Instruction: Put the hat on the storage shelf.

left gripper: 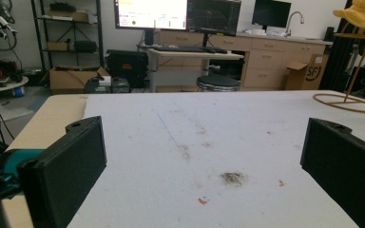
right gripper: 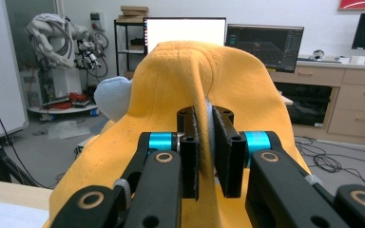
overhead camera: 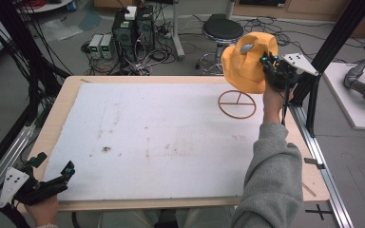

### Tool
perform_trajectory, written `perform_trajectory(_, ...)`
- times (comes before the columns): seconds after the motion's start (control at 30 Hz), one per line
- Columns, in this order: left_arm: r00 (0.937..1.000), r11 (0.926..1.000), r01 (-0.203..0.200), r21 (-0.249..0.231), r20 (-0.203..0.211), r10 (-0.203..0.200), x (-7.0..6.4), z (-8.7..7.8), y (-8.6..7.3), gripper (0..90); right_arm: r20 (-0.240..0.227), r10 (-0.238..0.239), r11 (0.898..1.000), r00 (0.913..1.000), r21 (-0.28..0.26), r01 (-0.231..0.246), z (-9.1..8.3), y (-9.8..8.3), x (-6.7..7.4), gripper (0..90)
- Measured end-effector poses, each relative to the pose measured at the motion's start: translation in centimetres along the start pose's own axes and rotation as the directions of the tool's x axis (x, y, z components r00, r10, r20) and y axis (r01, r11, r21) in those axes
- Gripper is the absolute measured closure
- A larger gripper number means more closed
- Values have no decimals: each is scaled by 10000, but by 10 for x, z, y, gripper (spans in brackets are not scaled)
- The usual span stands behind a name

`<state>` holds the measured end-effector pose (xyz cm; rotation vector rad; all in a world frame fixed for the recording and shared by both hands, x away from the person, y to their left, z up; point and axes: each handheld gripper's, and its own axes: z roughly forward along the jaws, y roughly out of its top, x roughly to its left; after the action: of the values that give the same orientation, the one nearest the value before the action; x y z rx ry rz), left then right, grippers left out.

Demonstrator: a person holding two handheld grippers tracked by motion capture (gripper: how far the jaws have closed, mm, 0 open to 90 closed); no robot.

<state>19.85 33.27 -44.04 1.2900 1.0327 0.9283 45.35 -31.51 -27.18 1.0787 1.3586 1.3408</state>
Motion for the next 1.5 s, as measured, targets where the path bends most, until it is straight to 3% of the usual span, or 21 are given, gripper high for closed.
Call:
perform_trajectory(0.17, 10000, 10000, 12, 44, -25, -12, 1, 0, 0, 17, 109, 71, 9995, 9999, 296, -74, 6, -5, -2, 822)
perform_trajectory(0.63, 10000, 9999, -23, 116, -72, 24, 0, 0, -1, 17, 178, 135, 9990, 9998, 412, -142, 10, -8, -4, 800)
perform_trajectory(0.83, 9999, 9999, -54, 126, -84, 55, 0, 0, 0, 17, 195, 239, 9986, 9995, 476, -248, 9, -8, -4, 734)
perform_trajectory(1.0, 9999, 9999, -22, 125, -104, 23, 0, 0, 0, 17, 139, 63, 9994, 9999, 335, -68, 6, -6, -2, 630)
perform_trajectory(1.23, 10000, 9999, -37, 131, -67, 38, 0, 1, 0, 17, 140, 289, 9992, 9995, 286, -293, 1, -3, -4, 506)
perform_trajectory(1.5, 10000, 10000, -26, 72, -75, 26, -1, 0, 1, 17, 461, 355, 9991, 9983, 201, -365, -5, -4, -4, 387)
